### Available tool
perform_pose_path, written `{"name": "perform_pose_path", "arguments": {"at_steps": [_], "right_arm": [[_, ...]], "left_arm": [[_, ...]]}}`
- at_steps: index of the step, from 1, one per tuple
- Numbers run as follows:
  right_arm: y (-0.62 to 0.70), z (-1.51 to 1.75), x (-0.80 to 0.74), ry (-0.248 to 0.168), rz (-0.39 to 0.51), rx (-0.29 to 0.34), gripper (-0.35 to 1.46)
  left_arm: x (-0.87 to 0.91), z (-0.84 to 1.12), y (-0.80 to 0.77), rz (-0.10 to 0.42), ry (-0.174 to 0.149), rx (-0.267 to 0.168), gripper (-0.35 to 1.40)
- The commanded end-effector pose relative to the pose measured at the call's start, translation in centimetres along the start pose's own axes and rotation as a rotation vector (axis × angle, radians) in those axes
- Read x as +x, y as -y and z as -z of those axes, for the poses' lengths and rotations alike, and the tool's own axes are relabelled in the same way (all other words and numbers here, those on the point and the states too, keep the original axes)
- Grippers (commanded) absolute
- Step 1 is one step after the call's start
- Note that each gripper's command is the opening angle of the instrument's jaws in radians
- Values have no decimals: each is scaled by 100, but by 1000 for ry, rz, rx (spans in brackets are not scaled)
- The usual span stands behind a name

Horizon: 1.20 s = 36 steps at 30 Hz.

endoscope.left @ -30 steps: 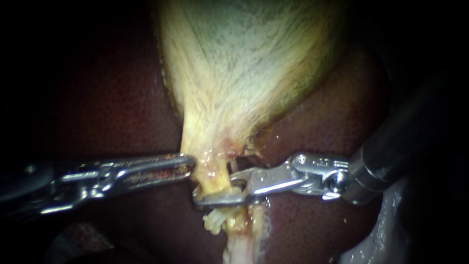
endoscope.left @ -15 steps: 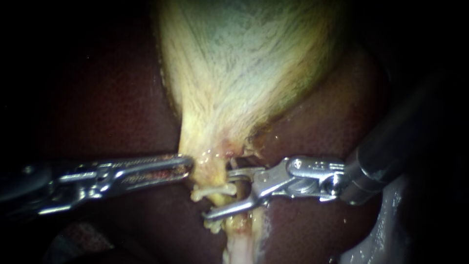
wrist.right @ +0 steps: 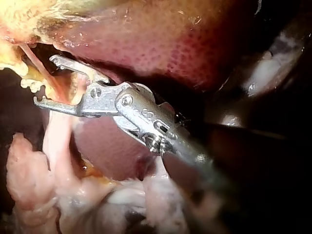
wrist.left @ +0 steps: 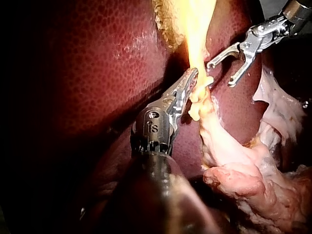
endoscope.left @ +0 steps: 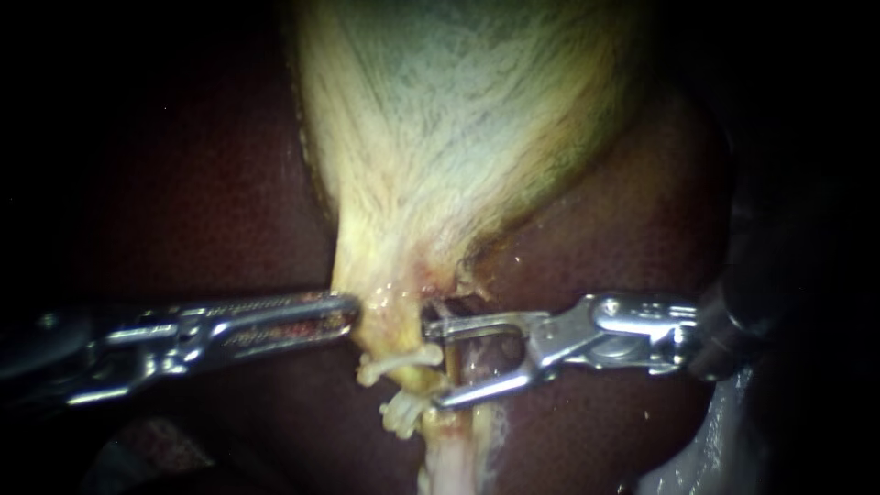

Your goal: Going back third clip left tube

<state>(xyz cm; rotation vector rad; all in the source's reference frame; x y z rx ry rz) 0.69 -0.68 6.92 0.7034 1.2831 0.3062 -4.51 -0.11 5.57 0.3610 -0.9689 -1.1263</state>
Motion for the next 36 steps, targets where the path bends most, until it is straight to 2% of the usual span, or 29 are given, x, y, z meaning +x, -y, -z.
{"name": "perform_pose_path", "arguments": {"at_steps": [1,5,10,13,19,25,36], "right_arm": [[0,6,4,-1,16,-5,55],[0,31,23,-5,72,-23,56],[6,47,33,-7,100,-40,56],[8,48,34,-6,111,-39,56],[10,47,33,-6,124,-39,58],[11,46,34,-5,147,-39,59],[12,46,34,-4,153,-40,60]], "left_arm": [[1,-2,-1,0,-1,0,-35],[1,-2,-2,0,-1,1,-35],[1,-4,-2,0,0,0,-35],[2,-9,-4,0,1,-1,-35],[10,-30,-9,-4,3,-3,-35],[15,-49,-8,-7,-11,-3,-35],[16,-57,-8,-8,-15,-1,-35]]}}
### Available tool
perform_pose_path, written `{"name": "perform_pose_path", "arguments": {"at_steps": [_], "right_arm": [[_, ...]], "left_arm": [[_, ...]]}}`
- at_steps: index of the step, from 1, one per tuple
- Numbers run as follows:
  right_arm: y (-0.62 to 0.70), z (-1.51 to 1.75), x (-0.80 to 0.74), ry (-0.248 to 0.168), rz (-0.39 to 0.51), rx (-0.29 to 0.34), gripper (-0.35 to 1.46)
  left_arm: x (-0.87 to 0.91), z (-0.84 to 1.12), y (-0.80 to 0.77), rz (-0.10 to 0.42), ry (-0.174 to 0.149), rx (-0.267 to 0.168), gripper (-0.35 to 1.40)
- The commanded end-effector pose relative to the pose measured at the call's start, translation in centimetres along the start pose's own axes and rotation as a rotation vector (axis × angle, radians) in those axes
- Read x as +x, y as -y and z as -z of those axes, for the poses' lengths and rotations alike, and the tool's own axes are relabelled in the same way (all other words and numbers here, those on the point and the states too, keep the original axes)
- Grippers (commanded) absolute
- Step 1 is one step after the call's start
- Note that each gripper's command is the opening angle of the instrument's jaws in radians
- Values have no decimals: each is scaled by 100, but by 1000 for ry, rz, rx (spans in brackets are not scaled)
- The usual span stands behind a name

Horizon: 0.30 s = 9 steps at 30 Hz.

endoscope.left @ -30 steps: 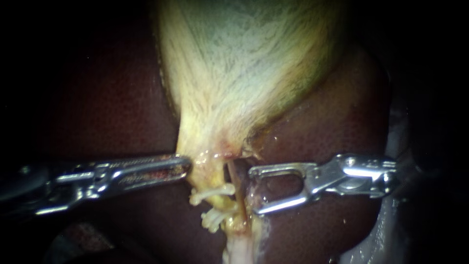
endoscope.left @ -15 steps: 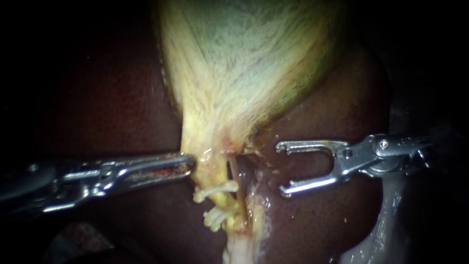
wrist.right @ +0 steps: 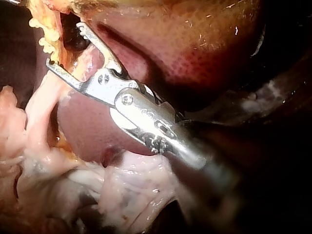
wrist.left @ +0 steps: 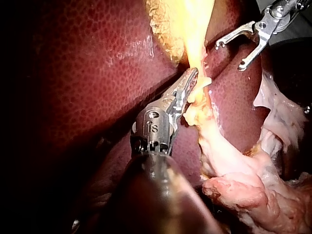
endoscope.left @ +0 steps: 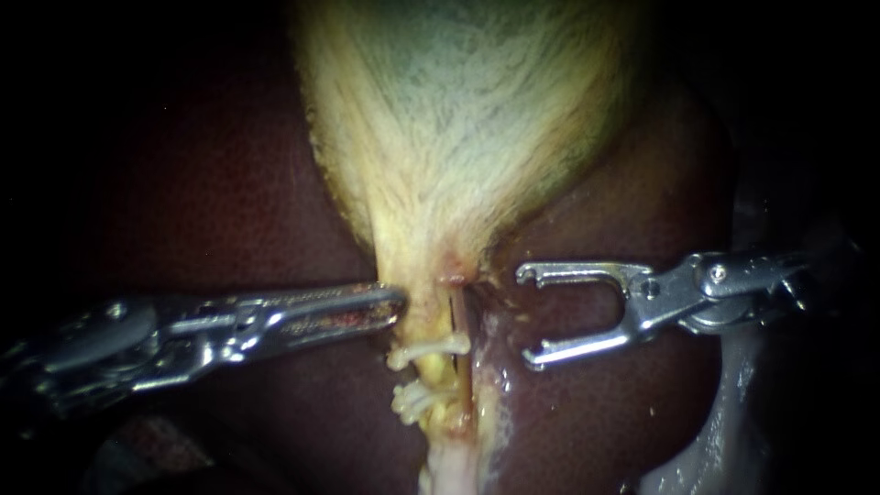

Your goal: Going back third clip left tube

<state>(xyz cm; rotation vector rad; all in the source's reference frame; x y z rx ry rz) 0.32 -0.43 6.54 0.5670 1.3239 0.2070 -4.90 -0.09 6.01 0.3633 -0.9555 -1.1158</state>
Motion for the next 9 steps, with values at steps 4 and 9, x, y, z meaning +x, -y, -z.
{"name": "perform_pose_path", "arguments": {"at_steps": [4,9], "right_arm": [[1,0,1,0,-1,0,60],[2,0,1,0,-1,0,60]], "left_arm": [[0,0,0,0,0,1,-35],[0,0,0,0,0,1,-35]]}}
